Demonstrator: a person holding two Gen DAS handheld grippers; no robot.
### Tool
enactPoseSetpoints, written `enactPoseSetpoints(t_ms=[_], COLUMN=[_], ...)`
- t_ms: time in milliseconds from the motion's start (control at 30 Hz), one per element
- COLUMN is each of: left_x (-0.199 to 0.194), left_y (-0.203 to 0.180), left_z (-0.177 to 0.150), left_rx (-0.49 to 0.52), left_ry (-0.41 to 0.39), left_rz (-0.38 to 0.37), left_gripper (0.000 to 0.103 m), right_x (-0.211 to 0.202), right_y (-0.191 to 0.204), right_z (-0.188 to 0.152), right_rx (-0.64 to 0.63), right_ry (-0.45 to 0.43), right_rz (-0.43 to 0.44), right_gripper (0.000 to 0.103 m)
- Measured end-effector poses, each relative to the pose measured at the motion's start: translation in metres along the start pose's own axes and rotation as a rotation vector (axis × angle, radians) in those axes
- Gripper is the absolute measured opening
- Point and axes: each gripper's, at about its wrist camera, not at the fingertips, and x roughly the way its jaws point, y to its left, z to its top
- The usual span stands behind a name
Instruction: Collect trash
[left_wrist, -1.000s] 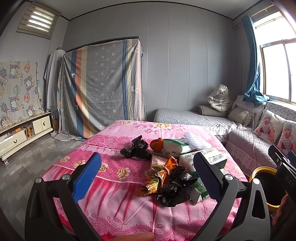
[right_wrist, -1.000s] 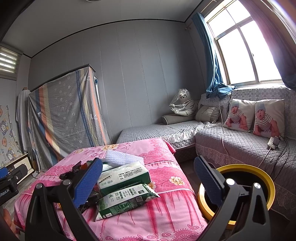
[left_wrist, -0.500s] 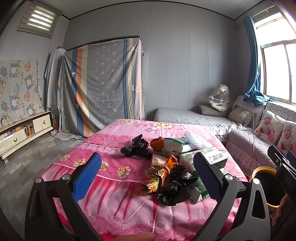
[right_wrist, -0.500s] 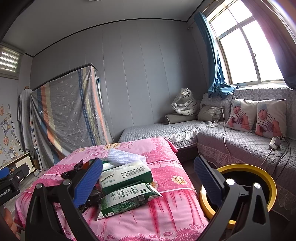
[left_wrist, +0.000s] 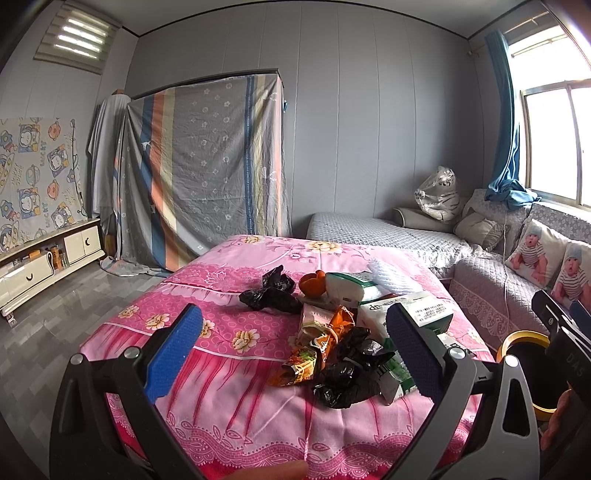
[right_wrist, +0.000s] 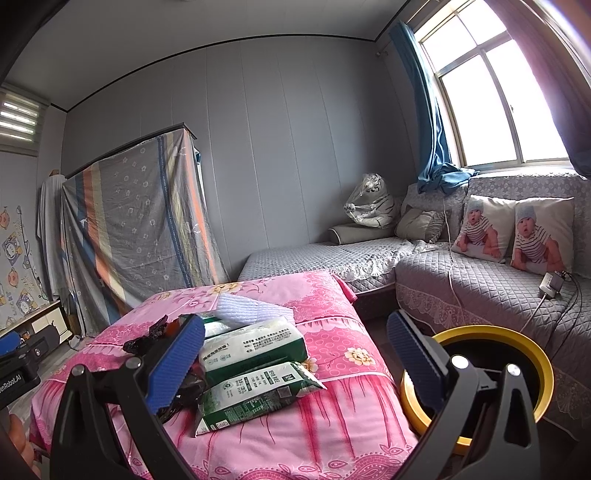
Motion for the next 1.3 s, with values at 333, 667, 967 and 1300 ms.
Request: enactPoseSetpoints(t_ms=[333, 667, 967, 1300], left_x=[-0.001, 0.0, 0.01, 0.038], left_y=[-0.001, -0.001, 0.007, 0.016], left_z=[-0.003, -0.002, -0.006, -0.021], left_rx=[-0.004, -0.005, -0.051, -0.136], left_ry=[0.008, 0.008, 0.068, 0.177], left_rz=[-0.007, -0.006, -0.116, -0.468], left_gripper=[0.095, 0.095, 0.095, 0.095], right_x=[-0.001, -0.001, 0.009, 0.078], right_y=[0.0, 0.0, -0.006, -0.01], right_z=[0.0, 0.0, 0.015, 0.054], right_rx=[0.0, 0.002, -0.027, -0.031], right_ry=[0.0, 0.002, 0.0, 0.161], right_rz=[0.0, -0.001, 0.092, 0.396], right_gripper=[0.096, 0.096, 0.096, 0.096])
